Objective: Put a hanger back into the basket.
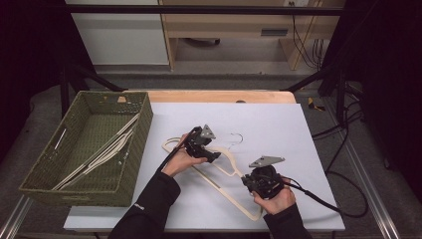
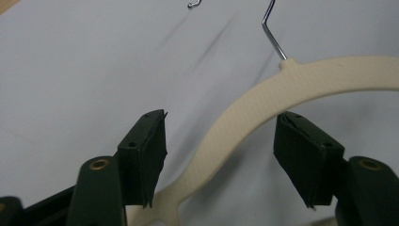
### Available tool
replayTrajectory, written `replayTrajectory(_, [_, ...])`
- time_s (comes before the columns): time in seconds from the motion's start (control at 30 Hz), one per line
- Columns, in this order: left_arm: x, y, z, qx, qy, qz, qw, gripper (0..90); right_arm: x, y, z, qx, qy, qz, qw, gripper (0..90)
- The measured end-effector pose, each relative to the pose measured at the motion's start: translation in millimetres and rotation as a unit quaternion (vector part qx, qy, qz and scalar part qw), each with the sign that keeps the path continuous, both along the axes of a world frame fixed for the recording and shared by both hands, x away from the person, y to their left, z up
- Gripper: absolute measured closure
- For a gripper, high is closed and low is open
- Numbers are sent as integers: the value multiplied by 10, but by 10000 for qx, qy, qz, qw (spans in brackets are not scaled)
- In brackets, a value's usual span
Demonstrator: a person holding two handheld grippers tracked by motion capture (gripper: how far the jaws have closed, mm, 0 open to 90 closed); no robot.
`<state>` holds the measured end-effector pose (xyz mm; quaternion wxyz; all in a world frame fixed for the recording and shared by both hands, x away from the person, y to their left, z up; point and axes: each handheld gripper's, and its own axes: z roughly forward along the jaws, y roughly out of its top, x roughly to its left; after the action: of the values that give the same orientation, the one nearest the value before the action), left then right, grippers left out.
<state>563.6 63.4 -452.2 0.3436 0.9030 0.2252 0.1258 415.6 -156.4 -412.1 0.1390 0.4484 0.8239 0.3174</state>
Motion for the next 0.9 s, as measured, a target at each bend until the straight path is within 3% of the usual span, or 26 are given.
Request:
replayTrajectory(0.1, [31, -8, -58, 77, 103, -9, 9999, 395, -12, 7, 14, -2, -15, 40, 10000, 801])
replayTrajectory(0.13, [31, -8, -58, 77, 103, -9, 9999, 456, -12, 7, 14, -2, -15, 40, 10000, 801])
replayTrajectory(0.27, [32, 20, -60, 114, 125, -81, 9998, 551, -22, 16, 24, -40, -95, 181, 9998, 801])
replayTrajectory(0.4, [-8, 60, 7, 260, -85, -227, 9994, 602, -20, 11, 25, -33, -90, 201, 9998, 801])
replayTrajectory(0.6, [-94, 141, 142, 266, -375, -436, 9980, 629, 6, 11, -36, -245, -48, 236, 9994, 811])
replayTrajectory(0.83, [-255, 197, 213, 537, -827, -617, 9932, 671, 38, -22, -73, -164, -15, 263, 9995, 812])
replayTrajectory(0.9, [-290, 216, 214, 606, -927, -639, 9918, 685, 40, -20, -69, -107, 37, 251, 9996, 749])
